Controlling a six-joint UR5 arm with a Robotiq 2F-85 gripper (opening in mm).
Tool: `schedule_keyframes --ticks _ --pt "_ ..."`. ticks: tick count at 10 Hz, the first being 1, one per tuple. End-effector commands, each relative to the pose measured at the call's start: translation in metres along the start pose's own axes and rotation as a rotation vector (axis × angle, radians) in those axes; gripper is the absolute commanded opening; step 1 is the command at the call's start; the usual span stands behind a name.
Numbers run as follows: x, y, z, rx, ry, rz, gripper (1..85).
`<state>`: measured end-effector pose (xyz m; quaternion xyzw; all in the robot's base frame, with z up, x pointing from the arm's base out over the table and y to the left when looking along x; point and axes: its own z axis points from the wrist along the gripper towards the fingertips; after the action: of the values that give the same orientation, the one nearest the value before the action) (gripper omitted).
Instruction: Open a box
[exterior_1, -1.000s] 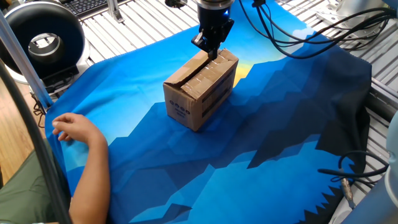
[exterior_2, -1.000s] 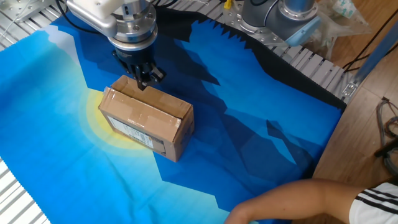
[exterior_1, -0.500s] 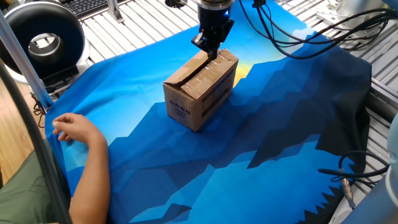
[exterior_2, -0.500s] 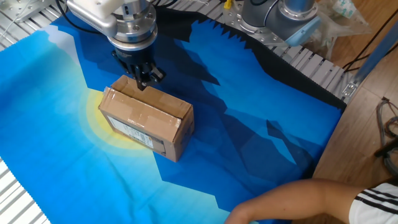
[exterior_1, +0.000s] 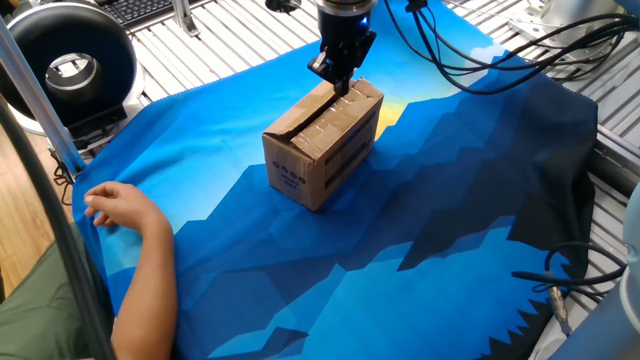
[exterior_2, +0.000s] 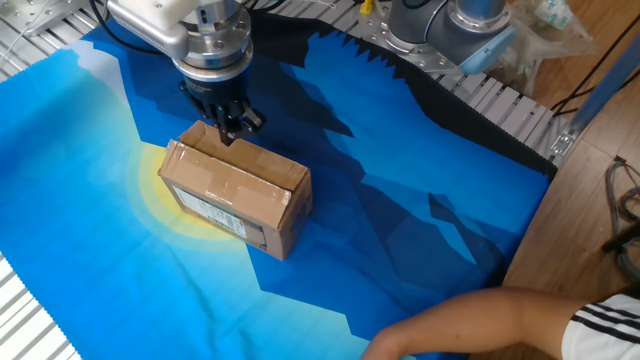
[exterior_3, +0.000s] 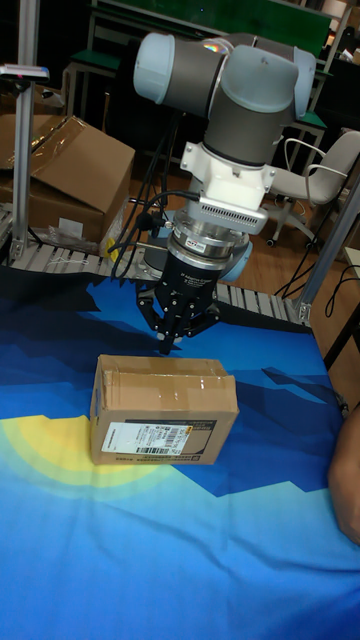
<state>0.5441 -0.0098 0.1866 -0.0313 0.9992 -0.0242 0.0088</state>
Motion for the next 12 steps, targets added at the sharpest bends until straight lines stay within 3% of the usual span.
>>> schedule_keyframes --ticks 1,4,6,9,12 --pt "0.0 0.004 -0.002 -0.017 -0.001 0.006 1.3" --pt "0.0 0.0 0.0 0.0 -0.003 -0.003 1.3" --pt "0.001 0.006 0.002 -0.034 -0.011 0.011 1.3" --pt "0.002 0.01 0.004 -0.058 -0.013 0.047 1.3" --pt "0.002 0.011 0.003 -0.055 -0.012 0.039 1.3"
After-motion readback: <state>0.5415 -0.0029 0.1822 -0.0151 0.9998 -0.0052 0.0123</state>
